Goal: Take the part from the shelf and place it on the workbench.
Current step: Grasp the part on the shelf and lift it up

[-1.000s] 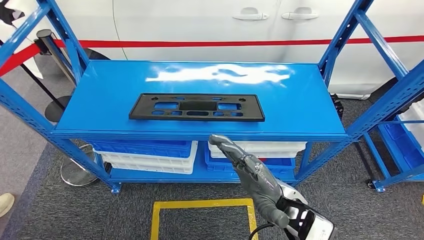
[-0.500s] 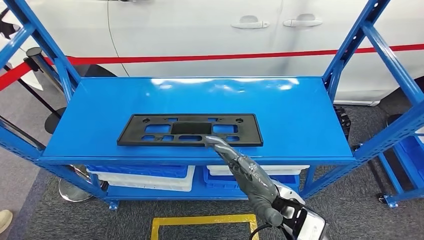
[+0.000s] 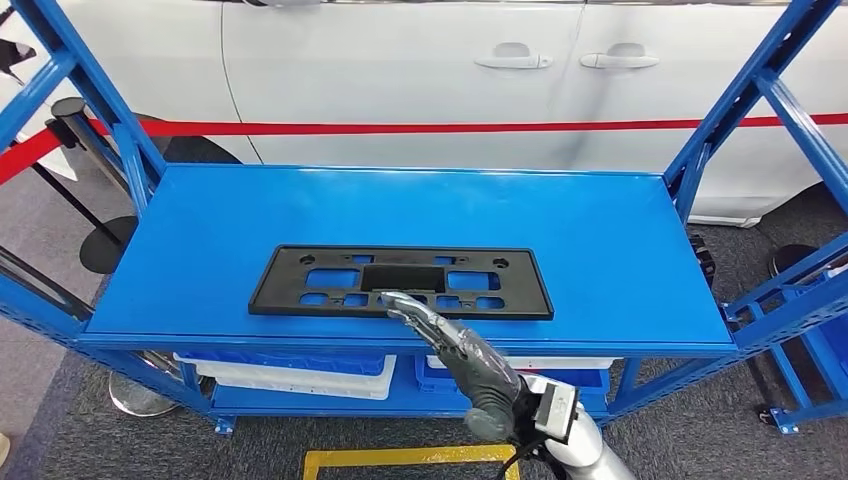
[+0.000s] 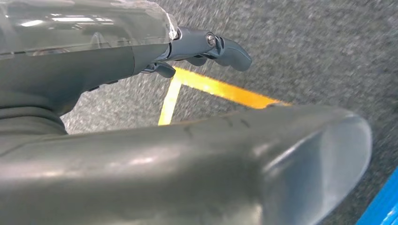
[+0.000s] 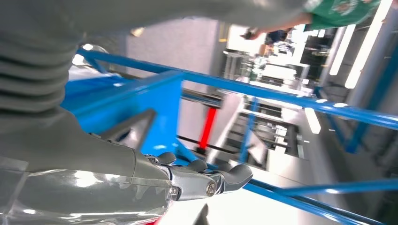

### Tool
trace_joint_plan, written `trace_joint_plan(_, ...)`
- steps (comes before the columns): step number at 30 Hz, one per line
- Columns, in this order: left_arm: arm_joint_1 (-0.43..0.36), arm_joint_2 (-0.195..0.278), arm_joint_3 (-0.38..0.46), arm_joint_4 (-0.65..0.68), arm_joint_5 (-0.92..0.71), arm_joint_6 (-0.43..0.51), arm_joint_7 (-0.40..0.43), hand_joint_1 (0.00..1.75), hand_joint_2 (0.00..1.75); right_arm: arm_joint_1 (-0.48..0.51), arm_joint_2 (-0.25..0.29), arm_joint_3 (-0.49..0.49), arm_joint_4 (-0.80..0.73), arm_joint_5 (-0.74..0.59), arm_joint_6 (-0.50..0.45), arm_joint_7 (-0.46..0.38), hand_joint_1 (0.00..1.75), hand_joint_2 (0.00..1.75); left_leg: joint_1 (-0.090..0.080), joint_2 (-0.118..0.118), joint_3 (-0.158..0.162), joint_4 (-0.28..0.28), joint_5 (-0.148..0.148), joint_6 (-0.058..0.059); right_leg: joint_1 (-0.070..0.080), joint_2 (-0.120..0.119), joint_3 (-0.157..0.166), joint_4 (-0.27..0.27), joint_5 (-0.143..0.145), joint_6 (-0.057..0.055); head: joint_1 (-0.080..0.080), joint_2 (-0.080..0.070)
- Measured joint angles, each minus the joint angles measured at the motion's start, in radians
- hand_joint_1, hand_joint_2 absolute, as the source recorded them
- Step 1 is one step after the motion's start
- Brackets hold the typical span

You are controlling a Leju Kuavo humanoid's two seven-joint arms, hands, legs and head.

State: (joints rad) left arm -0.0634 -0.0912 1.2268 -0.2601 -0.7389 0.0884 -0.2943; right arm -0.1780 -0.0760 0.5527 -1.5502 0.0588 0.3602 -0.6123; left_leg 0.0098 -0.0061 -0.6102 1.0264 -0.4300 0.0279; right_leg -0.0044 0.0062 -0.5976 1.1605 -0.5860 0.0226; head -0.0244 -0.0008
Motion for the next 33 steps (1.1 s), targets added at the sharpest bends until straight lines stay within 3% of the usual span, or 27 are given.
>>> trace_joint_plan(2,0.001,0.000,0.000,0.000,-0.003,0.001,-0.001,0.00,0.00,-0.006,0.004,0.020,0.051,0.040,-0.023,-0.004,0.00,1.75,-0.002,0.000,0.003,0.000,-0.005,0.004,-0.002,-0.001,-0.071,0.115,-0.032,0.004,0.001,0.000)
trace_joint_plan(3,0.002,-0.001,0.000,0.000,-0.004,0.001,-0.001,0.00,0.00,-0.011,0.008,0.031,0.076,0.074,-0.047,-0.005,0.00,1.75,-0.003,-0.001,0.006,0.000,-0.008,0.005,-0.002,-0.001,-0.089,0.133,-0.022,0.003,0.001,0.000)
trace_joint_plan(4,0.003,-0.001,0.000,0.000,-0.006,0.002,-0.003,0.00,0.00,-0.017,0.014,0.044,0.102,0.119,-0.081,-0.006,0.00,1.75,-0.004,-0.001,0.010,0.000,-0.010,0.005,-0.002,-0.001,-0.089,0.114,0.007,0.001,0.001,0.000)
trace_joint_plan(6,0.004,-0.005,0.000,0.000,-0.011,0.003,-0.006,0.00,0.00,-0.040,0.032,0.070,0.149,0.211,-0.159,-0.004,0.00,1.75,-0.006,-0.002,0.020,0.000,-0.016,0.003,0.002,-0.001,-0.045,-0.007,0.088,-0.012,0.001,0.000)
trace_joint_plan(8,0.003,-0.011,0.000,0.000,-0.017,0.003,-0.012,0.00,0.00,-0.070,0.056,0.099,0.197,0.311,-0.263,0.010,0.00,1.75,-0.008,-0.002,0.022,0.001,-0.020,-0.004,0.009,-0.001,-0.005,-0.109,0.130,-0.026,0.001,0.000)
trace_joint_plan(10,0.002,-0.014,0.000,0.001,-0.026,0.002,-0.019,0.00,0.00,-0.101,0.084,0.129,0.244,0.429,-0.390,0.042,0.00,1.75,-0.008,-0.001,0.020,-0.001,-0.019,-0.015,0.016,0.001,0.002,-0.133,0.130,-0.034,0.001,0.000)
trace_joint_plan(12,0.002,-0.014,0.000,0.001,-0.035,-0.002,-0.025,0.00,0.00,-0.130,0.112,0.156,0.284,0.546,-0.505,0.086,0.00,1.75,-0.007,0.000,0.022,-0.001,-0.024,-0.026,0.011,0.002,0.008,-0.146,0.135,-0.042,0.001,0.000)
trace_joint_plan(13,0.001,-0.014,0.000,0.001,-0.039,-0.004,-0.028,0.00,0.00,-0.143,0.127,0.168,0.302,0.602,-0.554,0.109,0.00,1.75,-0.007,0.000,0.016,0.016,-0.038,-0.032,0.008,0.001,0.013,-0.154,0.139,-0.046,0.001,0.000)
trace_joint_plan(15,0.000,-0.014,0.000,0.001,-0.046,-0.008,-0.032,0.00,0.00,-0.166,0.151,0.191,0.336,0.695,-0.627,0.147,0.00,1.75,-0.005,0.000,-0.023,0.107,-0.090,-0.040,0.004,-0.002,0.020,-0.162,0.141,-0.051,0.000,0.000)
trace_joint_plan(17,0.001,-0.013,0.000,0.001,-0.050,-0.010,-0.033,0.00,0.00,-0.177,0.167,0.210,0.367,0.768,-0.675,0.178,0.00,1.75,0.000,0.000,-0.083,0.231,-0.141,-0.048,0.004,-0.005,0.020,-0.160,0.140,-0.054,-0.001,0.000)
trace_joint_plan(18,0.002,-0.013,0.000,0.001,-0.052,-0.010,-0.033,0.00,0.00,-0.179,0.173,0.219,0.381,0.801,-0.695,0.193,0.00,1.75,0.002,0.000,-0.098,0.262,-0.144,-0.052,0.004,-0.006,0.020,-0.159,0.139,-0.054,-0.001,0.000)
trace_joint_plan(19,0.003,-0.012,0.000,0.001,-0.054,-0.010,-0.033,0.00,0.00,-0.182,0.180,0.227,0.395,0.836,-0.716,0.211,0.00,1.75,0.005,0.001,-0.096,0.255,-0.128,-0.056,0.003,-0.005,0.020,-0.157,0.138,-0.053,-0.001,0.000)
trace_joint_plan(21,0.002,-0.008,0.000,0.001,-0.058,-0.010,-0.033,0.00,0.00,-0.192,0.194,0.244,0.418,0.906,-0.754,0.247,0.00,1.75,0.011,0.001,-0.040,0.137,-0.061,-0.061,0.000,-0.004,0.020,-0.150,0.133,-0.047,-0.001,0.000)
trace_joint_plan(23,-0.001,-0.007,0.000,0.001,-0.063,-0.010,-0.032,0.00,0.00,-0.205,0.208,0.258,0.436,0.963,-0.778,0.278,0.00,1.75,0.012,0.000,0.014,0.028,-0.025,-0.057,0.002,-0.001,0.015,-0.137,0.126,-0.037,0.000,0.000)
trace_joint_plan(28,0.000,-0.006,0.000,0.001,-0.071,-0.010,-0.031,0.00,0.00,-0.222,0.229,0.283,0.481,1.030,-0.790,0.311,0.00,1.75,0.010,-0.003,0.024,-0.001,-0.019,-0.025,0.001,-0.001,0.004,-0.115,0.110,-0.016,0.001,0.000)
trace_joint_plan(30,-0.001,-0.005,0.000,0.001,-0.077,-0.010,-0.031,0.00,0.00,-0.237,0.241,0.290,0.515,1.054,-0.789,0.323,0.00,1.75,0.012,-0.001,0.024,-0.004,-0.016,-0.016,-0.002,-0.002,-0.036,-0.027,0.058,-0.007,0.001,0.000)
trace_joint_plan(32,-0.002,-0.002,0.000,0.001,-0.084,-0.009,-0.031,0.00,0.00,-0.251,0.256,0.295,0.565,1.076,-0.789,0.334,0.00,1.75,0.010,0.001,0.023,-0.004,-0.016,-0.012,-0.003,-0.003,-0.100,0.102,0.002,-0.003,0.001,0.000)
trace_joint_plan(33,-0.002,-0.002,0.000,0.001,-0.086,-0.009,-0.031,0.00,0.00,-0.257,0.263,0.296,0.590,1.083,-0.789,0.337,0.00,1.75,0.010,0.001,0.022,-0.004,-0.016,-0.012,-0.003,-0.003,-0.120,0.141,-0.005,-0.003,0.001,0.000)
